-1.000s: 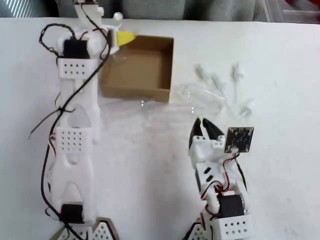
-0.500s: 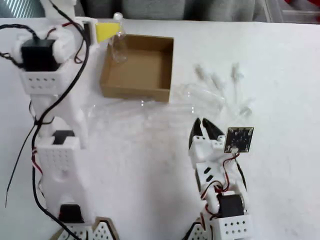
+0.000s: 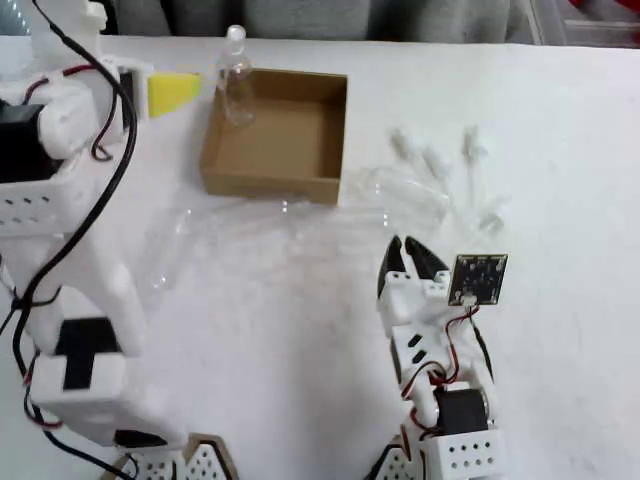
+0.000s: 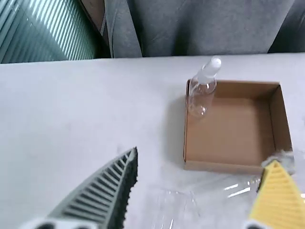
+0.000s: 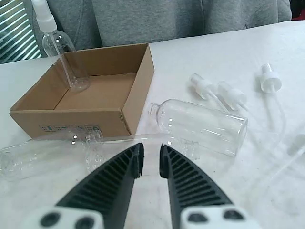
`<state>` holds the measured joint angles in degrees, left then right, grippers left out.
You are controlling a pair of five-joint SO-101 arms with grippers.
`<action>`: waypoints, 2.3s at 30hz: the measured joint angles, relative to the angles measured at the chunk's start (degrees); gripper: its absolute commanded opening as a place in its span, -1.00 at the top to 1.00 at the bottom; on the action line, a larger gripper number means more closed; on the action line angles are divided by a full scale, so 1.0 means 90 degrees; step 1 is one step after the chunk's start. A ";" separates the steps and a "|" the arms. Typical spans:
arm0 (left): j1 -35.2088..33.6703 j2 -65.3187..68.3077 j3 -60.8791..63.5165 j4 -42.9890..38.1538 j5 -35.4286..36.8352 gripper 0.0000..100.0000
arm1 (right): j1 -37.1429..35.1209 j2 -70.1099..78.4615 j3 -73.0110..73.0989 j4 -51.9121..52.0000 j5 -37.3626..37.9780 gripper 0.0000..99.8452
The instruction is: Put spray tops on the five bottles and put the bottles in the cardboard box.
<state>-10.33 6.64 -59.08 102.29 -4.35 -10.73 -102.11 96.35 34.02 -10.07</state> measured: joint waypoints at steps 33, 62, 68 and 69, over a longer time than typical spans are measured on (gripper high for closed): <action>0.0000 -0.7600 1.3089 -0.4591 -0.2042 0.22 | 0.0000 0.0000 0.0000 0.0000 0.0000 0.89; -0.0664 -0.5802 1.2718 -0.5617 -0.2247 0.55 | 0.0000 0.0000 0.0000 0.0137 0.0000 0.89; -0.0664 -0.4171 1.1712 -0.5607 -0.1944 0.54 | 0.0000 0.0000 0.0000 0.0137 0.0000 0.89; -0.0664 -0.3966 1.1565 -0.5607 -0.1875 0.54 | 0.0000 0.0000 0.0000 0.0137 0.0000 0.89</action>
<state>-16.31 -29.05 45.01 51.82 -21.23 -10.73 -102.11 96.35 35.25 -10.07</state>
